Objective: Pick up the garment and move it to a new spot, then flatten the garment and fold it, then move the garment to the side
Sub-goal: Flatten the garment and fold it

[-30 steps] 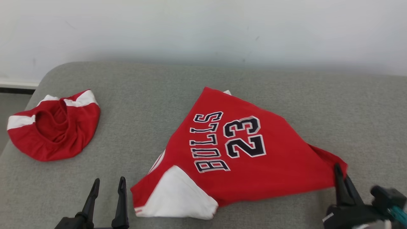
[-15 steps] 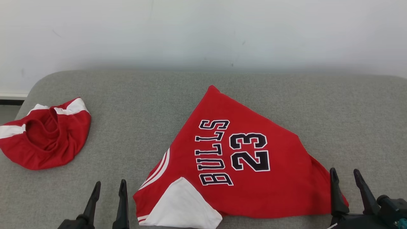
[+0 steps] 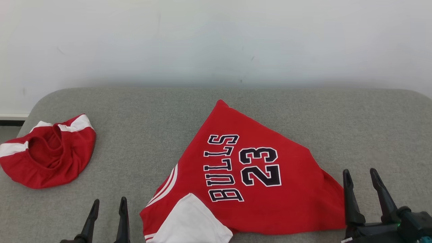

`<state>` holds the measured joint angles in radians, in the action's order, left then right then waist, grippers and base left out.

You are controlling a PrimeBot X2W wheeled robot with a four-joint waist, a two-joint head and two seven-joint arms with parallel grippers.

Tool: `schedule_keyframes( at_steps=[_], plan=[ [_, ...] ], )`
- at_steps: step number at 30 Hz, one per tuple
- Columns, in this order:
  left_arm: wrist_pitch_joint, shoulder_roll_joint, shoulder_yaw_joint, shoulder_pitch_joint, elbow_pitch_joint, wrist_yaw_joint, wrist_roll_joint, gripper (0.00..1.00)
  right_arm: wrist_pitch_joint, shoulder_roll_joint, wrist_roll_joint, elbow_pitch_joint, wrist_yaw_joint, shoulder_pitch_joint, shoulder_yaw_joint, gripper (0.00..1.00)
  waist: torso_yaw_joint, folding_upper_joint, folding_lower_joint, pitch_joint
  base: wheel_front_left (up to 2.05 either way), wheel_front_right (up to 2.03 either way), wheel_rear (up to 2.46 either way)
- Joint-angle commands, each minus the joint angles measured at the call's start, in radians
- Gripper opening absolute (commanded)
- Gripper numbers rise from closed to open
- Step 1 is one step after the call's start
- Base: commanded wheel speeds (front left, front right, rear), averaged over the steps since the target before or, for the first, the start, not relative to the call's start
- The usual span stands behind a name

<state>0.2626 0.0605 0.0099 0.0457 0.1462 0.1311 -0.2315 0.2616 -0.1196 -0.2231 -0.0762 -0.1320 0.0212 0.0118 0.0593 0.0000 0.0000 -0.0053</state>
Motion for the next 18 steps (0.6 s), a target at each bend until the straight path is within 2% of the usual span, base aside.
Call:
schedule_keyframes(
  at_steps=[1,12,18],
  plan=[
    [0.003,0.003,0.003,0.015,-0.004,-0.001,0.006,1.00,0.003,0.009,0.008,0.009,0.003,0.022,0.010,1.00,0.001,0.0000,0.0000,-0.002,0.00,0.00,0.00],
    [0.003,0.019,0.009,0.007,-0.012,-0.001,0.019,1.00,0.003,0.052,0.018,0.056,0.003,0.072,0.019,1.00,-0.005,0.0000,0.0000,0.004,0.00,0.00,0.00],
    [0.003,0.086,-0.045,-0.080,0.002,-0.001,0.030,1.00,0.003,0.058,0.018,0.039,0.003,0.042,0.001,1.00,-0.030,0.0000,0.0000,0.029,0.00,0.00,0.00]
  ],
)
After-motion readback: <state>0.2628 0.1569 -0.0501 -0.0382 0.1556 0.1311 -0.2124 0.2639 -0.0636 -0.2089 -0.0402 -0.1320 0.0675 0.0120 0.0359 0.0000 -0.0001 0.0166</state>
